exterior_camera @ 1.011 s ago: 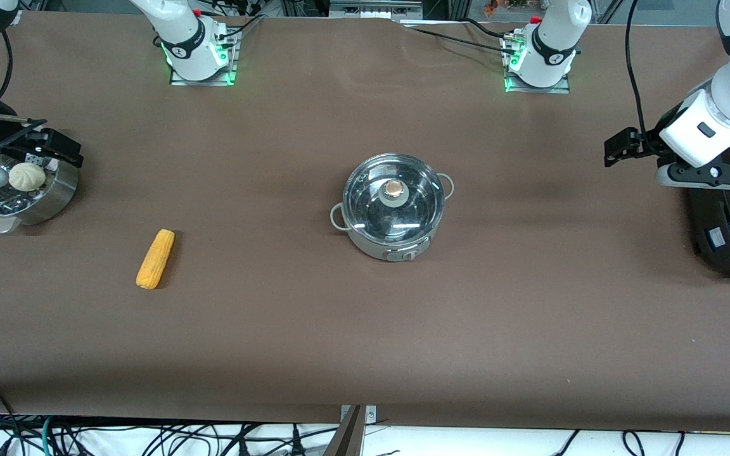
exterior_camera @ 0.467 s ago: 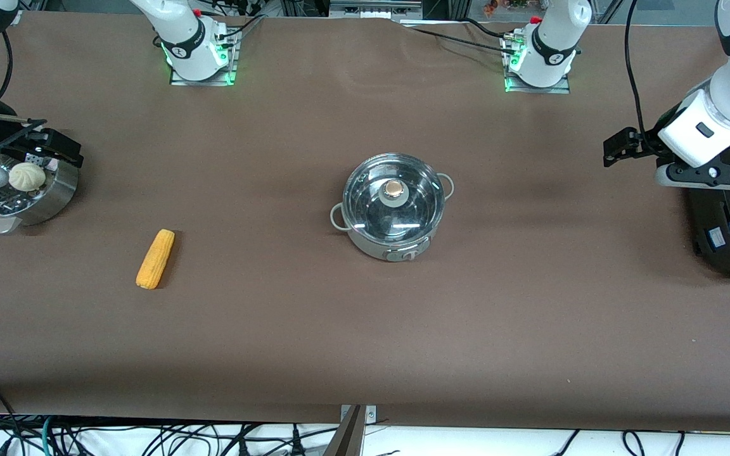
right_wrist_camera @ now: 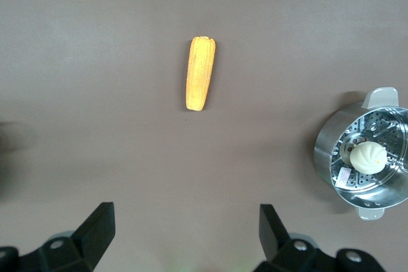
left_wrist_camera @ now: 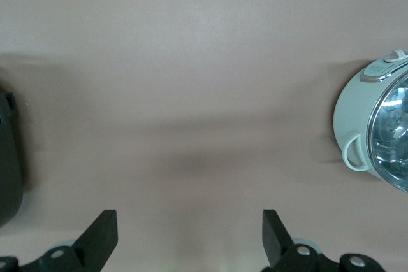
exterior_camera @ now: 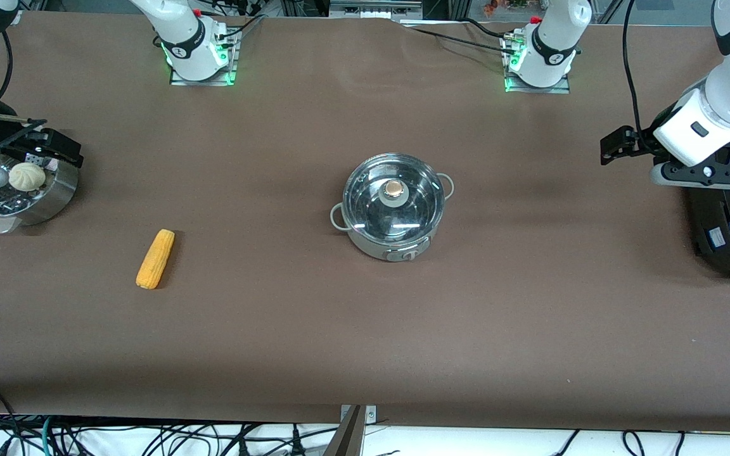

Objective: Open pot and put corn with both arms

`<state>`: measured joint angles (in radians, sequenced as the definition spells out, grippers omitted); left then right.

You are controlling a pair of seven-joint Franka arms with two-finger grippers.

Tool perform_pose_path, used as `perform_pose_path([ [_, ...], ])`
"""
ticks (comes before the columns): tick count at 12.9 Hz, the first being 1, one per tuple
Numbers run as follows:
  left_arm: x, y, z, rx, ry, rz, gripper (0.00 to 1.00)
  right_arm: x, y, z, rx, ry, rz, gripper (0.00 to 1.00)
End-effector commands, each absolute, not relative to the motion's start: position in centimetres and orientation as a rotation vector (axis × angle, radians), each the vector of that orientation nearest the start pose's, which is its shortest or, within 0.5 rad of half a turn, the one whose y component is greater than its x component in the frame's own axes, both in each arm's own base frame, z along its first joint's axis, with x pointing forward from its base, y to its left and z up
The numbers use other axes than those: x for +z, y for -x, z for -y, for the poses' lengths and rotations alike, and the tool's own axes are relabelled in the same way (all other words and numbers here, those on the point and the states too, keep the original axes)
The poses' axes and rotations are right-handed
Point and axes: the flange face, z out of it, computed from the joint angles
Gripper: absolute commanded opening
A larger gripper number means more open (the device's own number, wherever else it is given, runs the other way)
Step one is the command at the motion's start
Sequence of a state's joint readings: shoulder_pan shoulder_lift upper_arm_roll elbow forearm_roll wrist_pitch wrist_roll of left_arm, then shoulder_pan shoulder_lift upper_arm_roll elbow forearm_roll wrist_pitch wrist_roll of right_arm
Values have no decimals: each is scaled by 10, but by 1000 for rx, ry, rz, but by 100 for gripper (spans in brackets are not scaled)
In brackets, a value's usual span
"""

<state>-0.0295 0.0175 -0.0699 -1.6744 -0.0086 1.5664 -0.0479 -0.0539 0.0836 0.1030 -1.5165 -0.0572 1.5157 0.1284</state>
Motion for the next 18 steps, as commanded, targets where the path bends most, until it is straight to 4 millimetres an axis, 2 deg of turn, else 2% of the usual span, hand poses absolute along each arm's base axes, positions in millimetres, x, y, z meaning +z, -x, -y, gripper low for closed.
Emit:
perform_pose_path([
  [1, 568, -546, 86, 211, 3143, -167, 100, 605, -576, -17, 116, 3178, -121, 100],
  [2, 557, -548, 101, 243, 3140, -145, 100, 599, -579, -15, 127, 3190, -129, 100],
  [3, 548, -547, 125, 262, 3130, -137, 100, 583, -586, -16, 169, 3207, -124, 100],
  [4, 547, -544, 162, 256, 3126, -129, 100, 556, -597, -12, 242, 3213, -106, 100],
  [6, 531, -560, 238, 259, 3121, -30, 100, 509, -615, -11, 334, 3191, -107, 100],
  [7, 518, -569, 276, 261, 3118, 30, 100, 475, -633, -10, 312, 3183, -105, 100],
  [8, 502, -579, 307, 256, 3119, 109, 100, 426, -651, -11, 313, 3168, -114, 100],
  [9, 486, -584, 339, 229, 3129, 159, 100, 384, -664, -9, 313, 3153, -122, 100],
  [11, 448, -581, 396, 149, 3157, 308, 100, 323, -677, 4, 317, 3130, -154, 100],
  [12, 427, -574, 422, 116, 3154, 344, 100, 297, -675, 10, 334, 3125, -165, 100],
  [13, 411, -569, 439, 96, 3162, 342, 100, 279, -672, 15, 308, 3124, -176, 100],
  [15, 380, -565, 454, 66, 3138, 291, 100, 244, -657, 16, 243, 3123, -177, 100],
  [17, 350, -550, 463, 95, 3086, 232, 100, 222, -644, 17, 204, 3122, -183, 100],
  [18, 339, -542, 463, 122, 3067, 216, 100, 217, -642, 16, 183, 3122, -180, 100],
])
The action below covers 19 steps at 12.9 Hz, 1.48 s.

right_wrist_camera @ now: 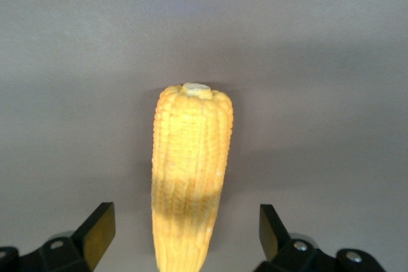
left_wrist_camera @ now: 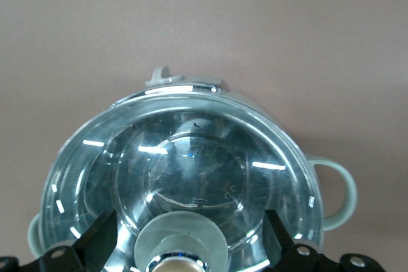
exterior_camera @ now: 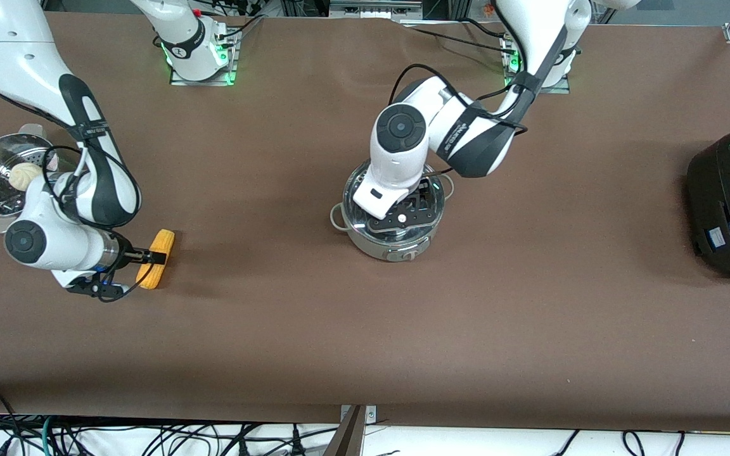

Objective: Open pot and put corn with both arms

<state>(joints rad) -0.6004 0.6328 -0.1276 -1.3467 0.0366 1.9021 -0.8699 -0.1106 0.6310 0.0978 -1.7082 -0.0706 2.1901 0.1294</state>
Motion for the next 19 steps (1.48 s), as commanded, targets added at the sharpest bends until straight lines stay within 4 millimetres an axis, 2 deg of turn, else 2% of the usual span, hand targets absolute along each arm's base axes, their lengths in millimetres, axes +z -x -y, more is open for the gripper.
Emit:
perform_pose_path([
  [1, 338, -537, 465, 137, 3062, 207, 100, 211, -639, 15, 173, 3121, -181, 100],
  [3, 337, -531, 465, 170, 3048, 188, 94, 197, -634, 15, 130, 3119, -182, 100],
  [4, 337, -523, 468, 189, 3042, 168, 85, 192, -631, 16, 96, 3118, -181, 93],
  [5, 336, -519, 467, 205, 3038, 157, 71, 185, -626, 20, 77, 3117, -175, 53],
  [6, 338, -517, 467, 221, 3029, 152, 66, 181, -623, 20, 81, 3117, -173, 15],
  [7, 345, -515, 467, 218, 3030, 150, 49, 183, -623, 20, 86, 3118, -168, 2],
  [8, 349, -514, 466, 222, 3028, 143, 31, 195, -625, 17, 83, 3119, -157, 0],
  [9, 350, -515, 464, 228, 3029, 106, 10, 220, -625, 14, 128, 3124, -148, 0],
  [10, 354, -517, 462, 228, 3036, 85, 2, 254, -629, 8, 171, 3125, -143, 0],
  [11, 361, -524, 455, 220, 3042, 89, 0, 293, -630, -4, 223, 3122, -122, 0],
  [13, 405, -538, 424, 207, 3052, 65, 0, 388, -631, -57, 289, 3071, -132, 0],
  [14, 434, -549, 396, 211, 3048, 79, 0, 422, -630, -87, 323, 3023, -206, 0],
  [15, 455, -560, 359, 246, 3036, 53, 0, 448, -631, -116, 314, 3007, -256, 0],
  [17, 472, -581, 281, 352, 3014, -93, 2, 480, -618, -202, 243, 2985, -211, 0],
  [18, 467, -594, 230, 425, 3001, -113, 2, 482, -614, -246, 208, 2963, -240, 0],
  [19, 451, -605, 179, 504, 3001, -146, 1, 482, -602, -303, 173, 2940, -279, 0],
])
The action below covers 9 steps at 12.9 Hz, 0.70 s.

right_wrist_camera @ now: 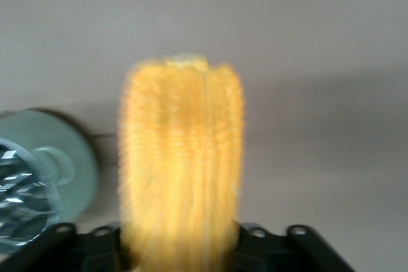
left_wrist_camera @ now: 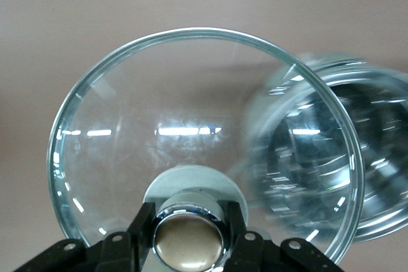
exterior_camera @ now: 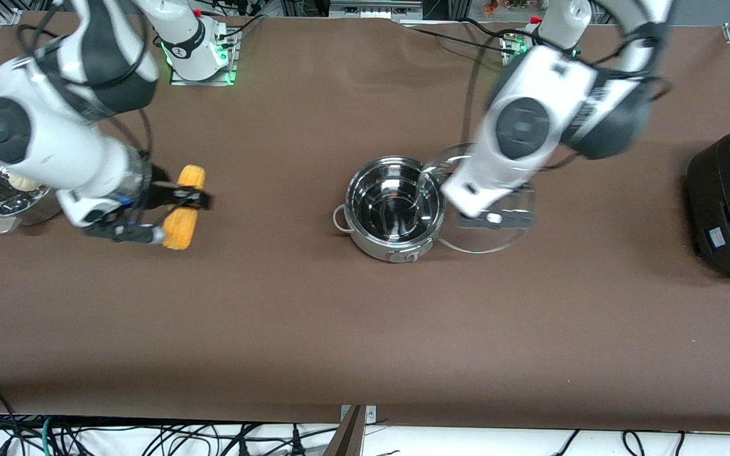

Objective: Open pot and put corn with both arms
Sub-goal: 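Lift the lid off with the left gripper while the right gripper carries the corn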

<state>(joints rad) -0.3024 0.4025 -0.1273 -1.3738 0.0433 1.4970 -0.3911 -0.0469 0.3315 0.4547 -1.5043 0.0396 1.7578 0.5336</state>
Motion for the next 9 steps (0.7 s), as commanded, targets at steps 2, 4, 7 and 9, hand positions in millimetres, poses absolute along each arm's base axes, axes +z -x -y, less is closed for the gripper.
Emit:
perform_pose_path([
  [2, 411, -616, 88, 590, 3029, -187, 1, 468, -580, -399, 119, 2877, -372, 0],
  [4, 360, -606, 48, 547, 3062, -193, 1, 438, -556, -478, 38, 2884, -351, 0],
  [7, 279, -569, 45, 411, 3056, -240, 3, 387, -536, -543, 19, 2915, -305, 0],
  [9, 252, -555, 48, 343, 3071, -220, 46, 352, -524, -565, -17, 2939, -289, 0],
])
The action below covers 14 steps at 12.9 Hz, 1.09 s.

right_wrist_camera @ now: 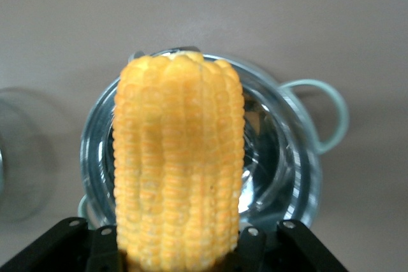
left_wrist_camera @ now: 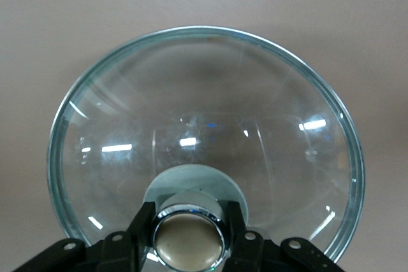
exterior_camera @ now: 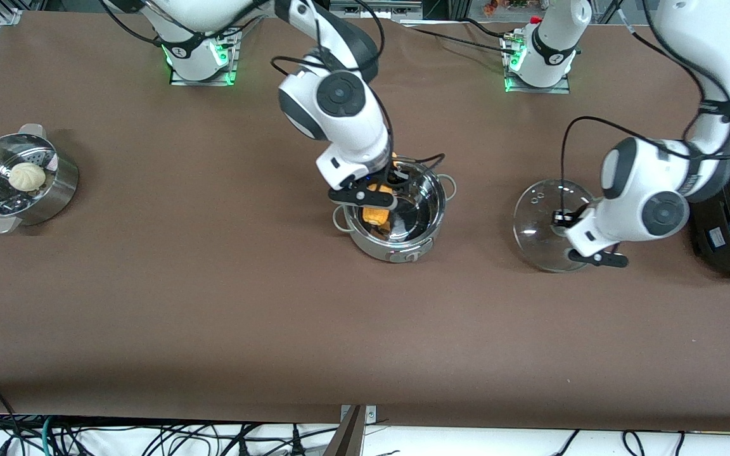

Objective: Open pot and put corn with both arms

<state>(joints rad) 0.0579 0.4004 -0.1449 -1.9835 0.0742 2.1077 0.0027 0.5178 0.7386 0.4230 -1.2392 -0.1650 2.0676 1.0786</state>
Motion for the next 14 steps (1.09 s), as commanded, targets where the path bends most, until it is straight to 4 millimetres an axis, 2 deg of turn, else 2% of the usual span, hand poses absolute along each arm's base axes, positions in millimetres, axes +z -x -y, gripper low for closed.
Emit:
perform_pose_path([
  [1, 259, -557, 50, 337, 3068, -212, 99, 330, -519, -574, -22, 2945, -276, 0],
  [2, 283, -558, 53, 317, 3061, -217, 100, 313, -516, -580, -30, 2942, -267, 0],
  [3, 324, -563, 57, 287, 3048, -281, 100, 293, -513, -585, -28, 2946, -262, 14],
  [4, 378, -570, 67, 263, 3035, -395, 100, 283, -510, -589, -24, 2944, -268, 65],
  [5, 427, -575, 68, 297, 3041, -392, 100, 280, -506, -591, -22, 2951, -275, 100],
  [6, 479, -580, 69, 332, 3035, -381, 100, 287, -504, -592, -19, 2955, -276, 100],
  [8, 558, -573, 74, 326, 3074, -363, 100, 305, -502, -582, 23, 3021, -271, 100],
  [9, 584, -563, 75, 263, 3093, -359, 100, 337, -509, -572, 5, 3032, -271, 100],
  [10, 595, -556, 76, 237, 3094, -359, 100, 370, -523, -555, -11, 3037, -274, 100],
  [12, 588, -556, 81, 255, 3088, -373, 100, 429, -550, -511, -17, 3070, -137, 100],
  [13, 594, -556, 76, 241, 3091, -363, 100, 450, -563, -484, -14, 3082, -86, 100],
  [14, 596, -558, 72, 232, 3095, -378, 100, 481, -577, -446, -11, 3094, -88, 100],
])
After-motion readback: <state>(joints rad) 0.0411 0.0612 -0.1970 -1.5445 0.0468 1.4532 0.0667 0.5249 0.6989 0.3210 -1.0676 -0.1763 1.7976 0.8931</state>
